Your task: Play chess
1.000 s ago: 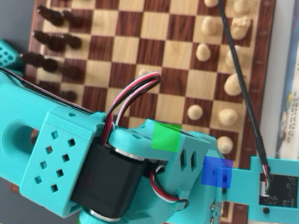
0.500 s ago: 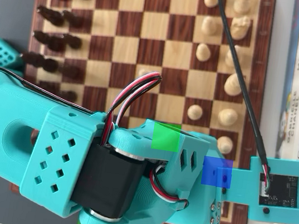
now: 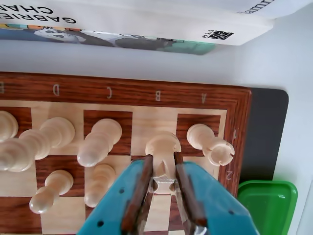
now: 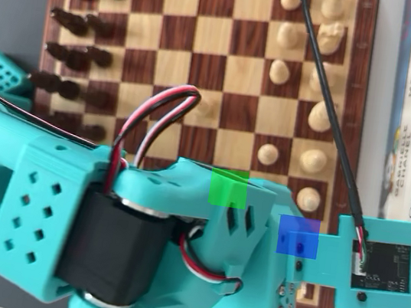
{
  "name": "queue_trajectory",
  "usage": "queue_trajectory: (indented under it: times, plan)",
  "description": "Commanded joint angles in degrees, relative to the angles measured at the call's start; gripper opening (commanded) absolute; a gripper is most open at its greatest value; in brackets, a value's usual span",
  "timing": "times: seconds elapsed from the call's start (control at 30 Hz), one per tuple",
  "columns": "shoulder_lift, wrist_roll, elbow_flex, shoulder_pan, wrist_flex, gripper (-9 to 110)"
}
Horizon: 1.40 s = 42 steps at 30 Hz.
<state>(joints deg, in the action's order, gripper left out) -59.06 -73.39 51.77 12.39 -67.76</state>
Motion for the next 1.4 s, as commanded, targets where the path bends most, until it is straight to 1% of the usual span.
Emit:
queue_trajectory:
  times: [0.0,0.63,0.97,1.1,1.23,1.37]
  plan:
    - [-5.36,0.18,0.09,0.97,-0.18,4]
    - [-26.37,-0.62,18.46,-0.35,0.18,4]
    - [-40.69,-9.4,36.12,-2.11,0.26,4]
    - [-46.93,-13.1,45.53,-5.19,4.92,4]
    - [-49.75,-16.61,53.44,-8.09,8.79,4]
    - [-49.75,-16.7,57.13,-8.53,11.6,4]
